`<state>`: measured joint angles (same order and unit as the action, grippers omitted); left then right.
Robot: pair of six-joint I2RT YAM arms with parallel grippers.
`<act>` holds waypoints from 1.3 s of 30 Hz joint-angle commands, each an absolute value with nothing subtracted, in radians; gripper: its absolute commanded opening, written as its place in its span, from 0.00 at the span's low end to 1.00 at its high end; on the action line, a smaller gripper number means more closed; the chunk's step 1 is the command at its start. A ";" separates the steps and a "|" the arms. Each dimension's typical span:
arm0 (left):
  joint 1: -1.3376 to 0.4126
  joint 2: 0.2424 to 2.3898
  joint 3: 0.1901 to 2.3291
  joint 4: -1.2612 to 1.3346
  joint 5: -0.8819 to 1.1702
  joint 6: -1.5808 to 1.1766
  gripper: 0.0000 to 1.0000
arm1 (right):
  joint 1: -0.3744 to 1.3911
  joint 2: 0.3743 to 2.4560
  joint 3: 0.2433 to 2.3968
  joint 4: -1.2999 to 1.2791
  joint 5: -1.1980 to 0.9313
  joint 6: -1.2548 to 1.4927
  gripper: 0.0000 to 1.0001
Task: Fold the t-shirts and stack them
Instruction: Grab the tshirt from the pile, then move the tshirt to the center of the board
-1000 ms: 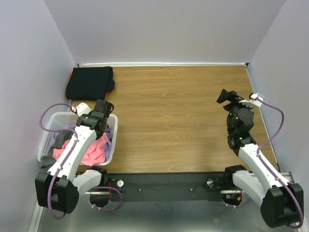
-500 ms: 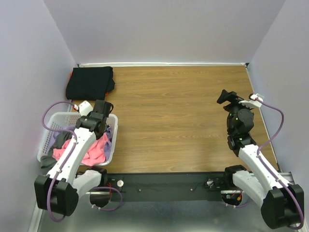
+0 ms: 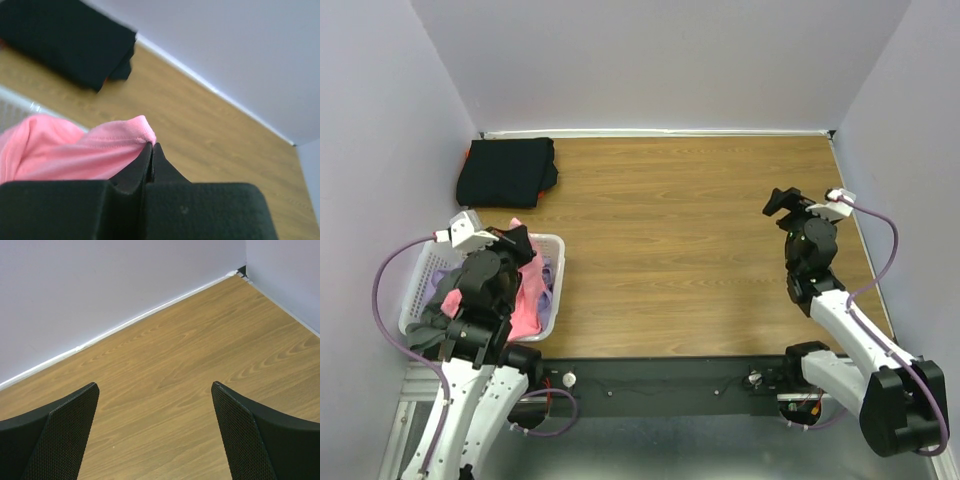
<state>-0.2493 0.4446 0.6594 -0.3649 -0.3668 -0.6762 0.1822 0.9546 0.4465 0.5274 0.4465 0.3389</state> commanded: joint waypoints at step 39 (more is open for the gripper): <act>-0.635 1.517 1.442 0.374 0.372 -0.224 0.00 | 0.187 0.945 0.669 0.304 0.425 0.322 1.00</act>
